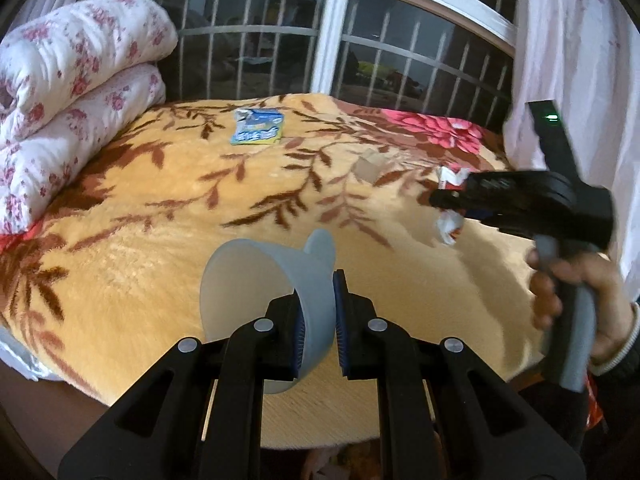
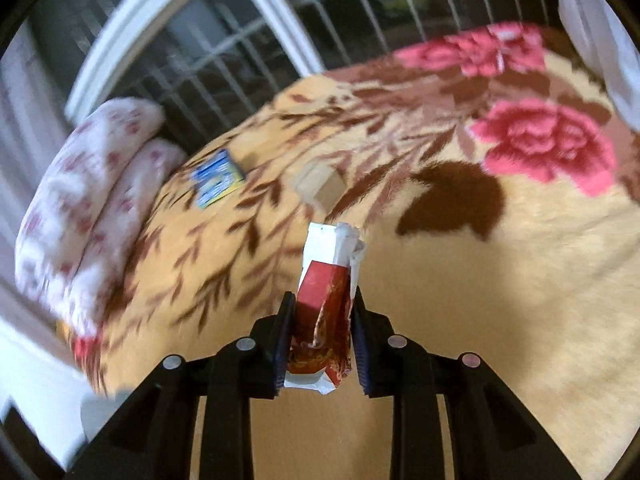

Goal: Collect trash
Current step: 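Drop the cup into the bucket with the left tool while the right drops the wrapper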

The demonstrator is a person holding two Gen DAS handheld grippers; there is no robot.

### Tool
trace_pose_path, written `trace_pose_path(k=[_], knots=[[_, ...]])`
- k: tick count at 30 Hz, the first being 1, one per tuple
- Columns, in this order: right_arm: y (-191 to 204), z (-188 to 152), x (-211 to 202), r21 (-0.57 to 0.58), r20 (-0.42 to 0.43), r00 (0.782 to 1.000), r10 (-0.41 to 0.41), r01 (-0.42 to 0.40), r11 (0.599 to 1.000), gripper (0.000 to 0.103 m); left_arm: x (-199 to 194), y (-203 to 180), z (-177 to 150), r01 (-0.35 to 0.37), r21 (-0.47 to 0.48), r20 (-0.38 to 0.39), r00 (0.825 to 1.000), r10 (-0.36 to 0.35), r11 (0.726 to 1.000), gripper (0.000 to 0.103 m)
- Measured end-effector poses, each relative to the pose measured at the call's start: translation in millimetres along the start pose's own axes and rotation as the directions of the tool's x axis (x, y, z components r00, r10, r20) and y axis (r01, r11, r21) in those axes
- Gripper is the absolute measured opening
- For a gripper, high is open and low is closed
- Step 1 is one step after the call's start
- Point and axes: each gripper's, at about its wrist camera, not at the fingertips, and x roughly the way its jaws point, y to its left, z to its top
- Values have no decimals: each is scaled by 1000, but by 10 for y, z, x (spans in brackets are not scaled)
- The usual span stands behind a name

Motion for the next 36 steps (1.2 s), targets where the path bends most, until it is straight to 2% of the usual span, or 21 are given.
trace_pose_path(k=[9, 13, 18, 24, 27, 30, 36], knots=[[60, -865, -1008, -240, 70, 998, 8, 9, 971, 28, -226, -421, -280, 55, 73, -26, 998, -53, 996, 12], [91, -1275, -1277, -312, 87, 996, 8, 20, 950, 28, -367, -593, -455, 84, 106, -57, 995, -79, 991, 12], [30, -1795, -1446, -344, 77, 997, -2, 28, 938, 28, -496, -731, -712, 89, 163, -103, 992, -73, 983, 12], [-112, -2308, -1372, -342, -27, 1000, -1, -8, 939, 28, -542, -809, -1046, 80, 234, -179, 983, -38, 969, 12], [-137, -2473, -1286, -371, -90, 996, -19, -16, 929, 28, -473, -811, -1228, 94, 256, -245, 969, -29, 962, 12], [-172, -2619, -1133, -399, -157, 986, -52, -15, 917, 28, -300, -788, -1441, 124, 265, -340, 940, -28, 956, 12], [-264, -2772, -802, -381, -263, 962, -71, -36, 924, 28, 126, -737, -1706, 167, 259, -479, 877, -23, 951, 12]])
